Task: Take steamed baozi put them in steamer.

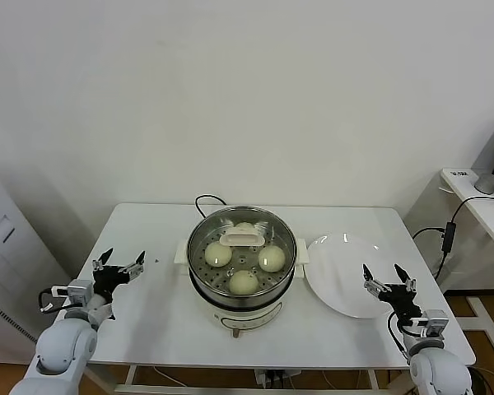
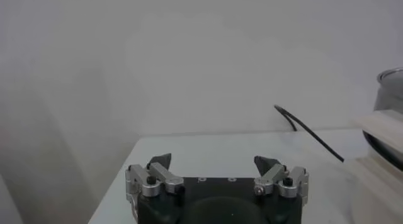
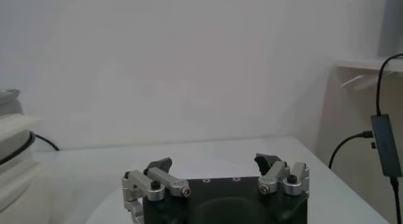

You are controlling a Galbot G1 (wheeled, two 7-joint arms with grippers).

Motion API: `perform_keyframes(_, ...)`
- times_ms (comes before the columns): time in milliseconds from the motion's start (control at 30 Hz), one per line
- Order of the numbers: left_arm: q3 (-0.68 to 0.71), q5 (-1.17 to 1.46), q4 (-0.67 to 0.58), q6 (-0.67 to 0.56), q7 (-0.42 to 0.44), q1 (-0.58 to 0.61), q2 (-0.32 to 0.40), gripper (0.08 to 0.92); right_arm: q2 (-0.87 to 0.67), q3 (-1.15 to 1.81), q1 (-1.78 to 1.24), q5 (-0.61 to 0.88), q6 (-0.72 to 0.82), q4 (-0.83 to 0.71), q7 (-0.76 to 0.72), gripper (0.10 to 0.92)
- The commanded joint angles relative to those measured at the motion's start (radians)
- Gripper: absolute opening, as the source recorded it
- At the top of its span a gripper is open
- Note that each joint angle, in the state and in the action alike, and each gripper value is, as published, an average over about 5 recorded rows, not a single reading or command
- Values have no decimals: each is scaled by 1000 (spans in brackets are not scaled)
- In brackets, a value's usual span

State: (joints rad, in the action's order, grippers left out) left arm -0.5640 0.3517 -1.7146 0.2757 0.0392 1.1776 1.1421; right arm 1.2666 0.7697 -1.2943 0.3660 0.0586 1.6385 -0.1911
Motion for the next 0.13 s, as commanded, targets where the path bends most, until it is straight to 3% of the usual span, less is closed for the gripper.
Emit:
perform_keyframes(33, 0, 1, -2, 3, 1, 2, 0, 823, 1, 4, -4, -5, 0, 4, 3, 823)
perform_keyframes(133, 0, 1, -3, 4, 1, 3, 0, 823, 2, 5, -6, -5, -1, 4, 2, 823)
